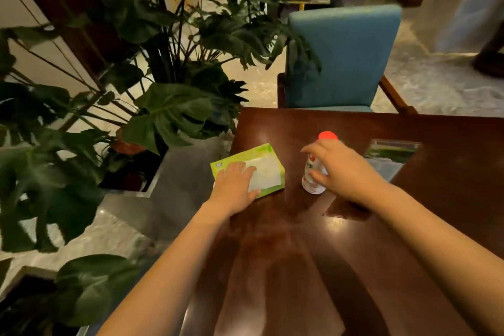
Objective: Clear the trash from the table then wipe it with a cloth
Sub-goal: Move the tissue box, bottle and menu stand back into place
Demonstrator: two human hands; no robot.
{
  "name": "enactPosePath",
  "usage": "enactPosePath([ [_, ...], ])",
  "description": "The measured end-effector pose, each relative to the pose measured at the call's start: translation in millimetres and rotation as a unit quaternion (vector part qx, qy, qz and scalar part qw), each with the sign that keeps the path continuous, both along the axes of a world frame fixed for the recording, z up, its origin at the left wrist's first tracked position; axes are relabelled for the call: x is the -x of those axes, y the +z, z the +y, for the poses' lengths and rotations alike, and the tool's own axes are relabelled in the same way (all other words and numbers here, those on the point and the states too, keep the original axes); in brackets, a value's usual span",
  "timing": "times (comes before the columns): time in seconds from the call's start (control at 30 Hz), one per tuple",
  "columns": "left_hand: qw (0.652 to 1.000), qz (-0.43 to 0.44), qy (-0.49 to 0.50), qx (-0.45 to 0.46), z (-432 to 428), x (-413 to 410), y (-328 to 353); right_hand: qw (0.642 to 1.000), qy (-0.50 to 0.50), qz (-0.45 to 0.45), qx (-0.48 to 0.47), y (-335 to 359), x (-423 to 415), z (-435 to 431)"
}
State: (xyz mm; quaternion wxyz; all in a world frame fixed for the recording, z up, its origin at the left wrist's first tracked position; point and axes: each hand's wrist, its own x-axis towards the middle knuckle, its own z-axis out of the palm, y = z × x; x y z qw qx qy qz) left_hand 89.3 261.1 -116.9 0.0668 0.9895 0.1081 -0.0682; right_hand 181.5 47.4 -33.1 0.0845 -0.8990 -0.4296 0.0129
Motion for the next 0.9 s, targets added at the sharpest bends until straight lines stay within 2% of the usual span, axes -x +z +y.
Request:
enactPosePath([
  [0.07,1.000,0.009,0.012,-0.001,9,-14,-17,0.999,-0.012,-0.035,-0.033,4,-14,3],
  [0.17,0.998,0.050,0.018,-0.016,21,-34,-38,0.998,-0.033,-0.051,-0.007,0,-36,7],
  [0.37,0.998,0.066,0.012,-0.021,39,-65,-46,0.996,-0.063,0.048,0.051,-16,-65,12],
  [0.53,0.993,0.119,-0.003,-0.015,41,-75,-45,0.993,-0.077,0.056,0.066,-16,-74,16],
  [0.7,0.998,0.058,-0.028,-0.026,37,-70,-46,0.989,-0.054,0.010,0.136,-6,-75,17],
  [0.9,0.998,0.023,-0.057,-0.026,22,-50,-41,0.991,-0.048,0.006,0.127,2,-55,4],
])
